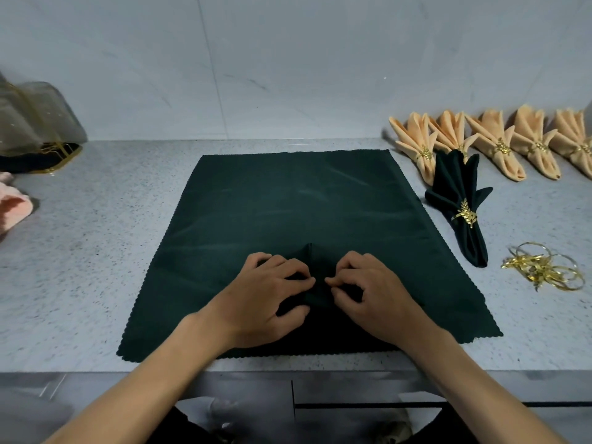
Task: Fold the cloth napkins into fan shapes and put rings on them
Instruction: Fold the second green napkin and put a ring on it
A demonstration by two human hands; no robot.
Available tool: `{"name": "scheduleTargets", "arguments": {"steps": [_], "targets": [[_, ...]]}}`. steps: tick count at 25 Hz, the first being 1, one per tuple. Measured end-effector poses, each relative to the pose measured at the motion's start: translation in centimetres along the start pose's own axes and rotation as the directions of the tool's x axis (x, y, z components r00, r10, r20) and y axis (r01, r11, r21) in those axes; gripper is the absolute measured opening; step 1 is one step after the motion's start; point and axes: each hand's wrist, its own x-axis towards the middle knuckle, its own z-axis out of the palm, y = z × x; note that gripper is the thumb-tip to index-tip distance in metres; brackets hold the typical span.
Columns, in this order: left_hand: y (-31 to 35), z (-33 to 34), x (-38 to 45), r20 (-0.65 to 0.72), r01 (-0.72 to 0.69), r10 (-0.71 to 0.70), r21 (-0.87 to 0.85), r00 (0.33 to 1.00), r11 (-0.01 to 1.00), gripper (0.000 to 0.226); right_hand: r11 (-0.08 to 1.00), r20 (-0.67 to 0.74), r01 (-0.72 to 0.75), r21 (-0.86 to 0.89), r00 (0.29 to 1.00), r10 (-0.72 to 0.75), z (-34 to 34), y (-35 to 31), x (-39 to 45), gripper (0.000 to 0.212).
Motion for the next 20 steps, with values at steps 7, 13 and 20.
{"name": "scheduleTargets", "arguments": {"steps": [7,13,20], "targets": [[0.5,0.5,0.7,-0.047,0.032,-0.029,0.063,0.998,0.998,0.054,1.000,-0.003,-0.006,0.029,1.000,0.006,-0.1,0.1,0.0,0.008],[0.5,1.4,1.8,-0.119,0.044,-0.028,0.134,0.993,0.990,0.042,0.996,0.058,-0.033,0.081,0.998,0.029,-0.8,-0.3,0.1,0.034],[0.5,1.3,3.1,-0.153,0.018,0.013,0.202,0.988,0.979,0.028,0.956,0.155,0.051,-0.290,0.988,-0.006,-2.3,-0.3,-1.9,0.048]]}}
